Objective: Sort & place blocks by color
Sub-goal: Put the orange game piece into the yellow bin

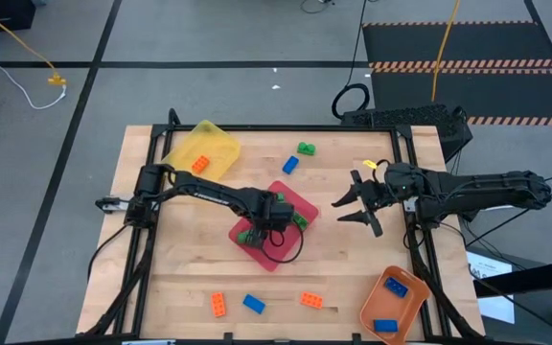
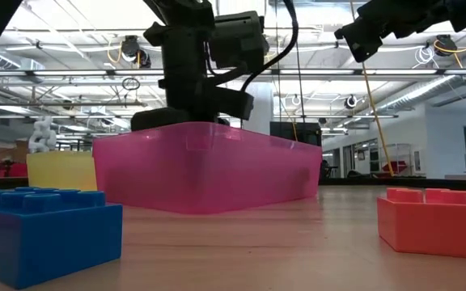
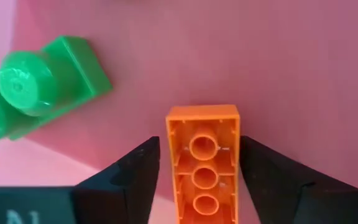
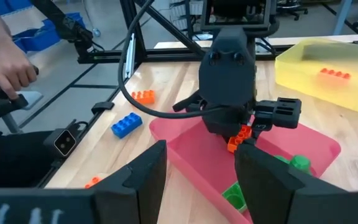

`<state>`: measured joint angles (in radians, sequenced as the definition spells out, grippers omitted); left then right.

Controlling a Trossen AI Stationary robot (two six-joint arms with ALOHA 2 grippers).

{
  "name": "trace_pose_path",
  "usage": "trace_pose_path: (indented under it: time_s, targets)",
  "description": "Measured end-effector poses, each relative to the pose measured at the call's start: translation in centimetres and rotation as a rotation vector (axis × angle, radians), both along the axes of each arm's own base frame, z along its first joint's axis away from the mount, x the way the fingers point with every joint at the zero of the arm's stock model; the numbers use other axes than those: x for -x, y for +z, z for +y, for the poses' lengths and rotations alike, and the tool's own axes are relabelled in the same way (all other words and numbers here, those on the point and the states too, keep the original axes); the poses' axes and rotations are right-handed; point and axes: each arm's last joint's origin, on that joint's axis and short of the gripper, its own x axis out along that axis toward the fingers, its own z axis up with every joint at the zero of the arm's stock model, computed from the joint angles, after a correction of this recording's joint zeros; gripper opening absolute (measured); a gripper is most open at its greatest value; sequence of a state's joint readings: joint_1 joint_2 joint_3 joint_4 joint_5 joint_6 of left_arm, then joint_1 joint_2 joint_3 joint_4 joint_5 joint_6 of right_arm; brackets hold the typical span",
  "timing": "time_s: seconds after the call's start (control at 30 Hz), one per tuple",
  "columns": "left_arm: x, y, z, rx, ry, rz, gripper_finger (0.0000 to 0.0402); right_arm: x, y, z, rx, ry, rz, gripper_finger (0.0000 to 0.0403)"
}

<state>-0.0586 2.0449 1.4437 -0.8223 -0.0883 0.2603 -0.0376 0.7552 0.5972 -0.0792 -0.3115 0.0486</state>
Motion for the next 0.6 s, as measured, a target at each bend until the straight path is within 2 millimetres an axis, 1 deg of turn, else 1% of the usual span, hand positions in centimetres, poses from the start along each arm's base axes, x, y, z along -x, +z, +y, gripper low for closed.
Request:
trace_pose_path:
  time_s: [0.07, 0.2, 0.33, 0.5, 0.6]
  targets:
    - [-0.1, 0.0, 0.0, -0.002, -0.008, -0.007, 0.0193, 0.0, 0.0, 0.0, 0.000, 0.000, 0.001, 0.0176]
    - [0.0, 0.4, 0.0, -0.003, -0.010, -0.015, 0.0133, 0.0, 0.0, 0.0, 0.000, 0.000, 0.001, 0.0176]
    - [-0.2, 2.0, 0.0, -0.005, -0.011, -0.034, 0.0132, 0.0, 0.0, 0.0, 0.001, 0.000, 0.000, 0.0176]
    - [-1.7, 5.9, -0.3, -0.021, -0.003, -0.161, 0.0132, 0.0, 0.0, 0.0, 0.009, 0.003, -0.002, 0.0176]
    - [-2.1, 8.2, -0.5, -0.124, 0.013, -0.184, 0.0132, 0.0, 0.0, 0.0, 0.008, 0.003, -0.001, 0.0176]
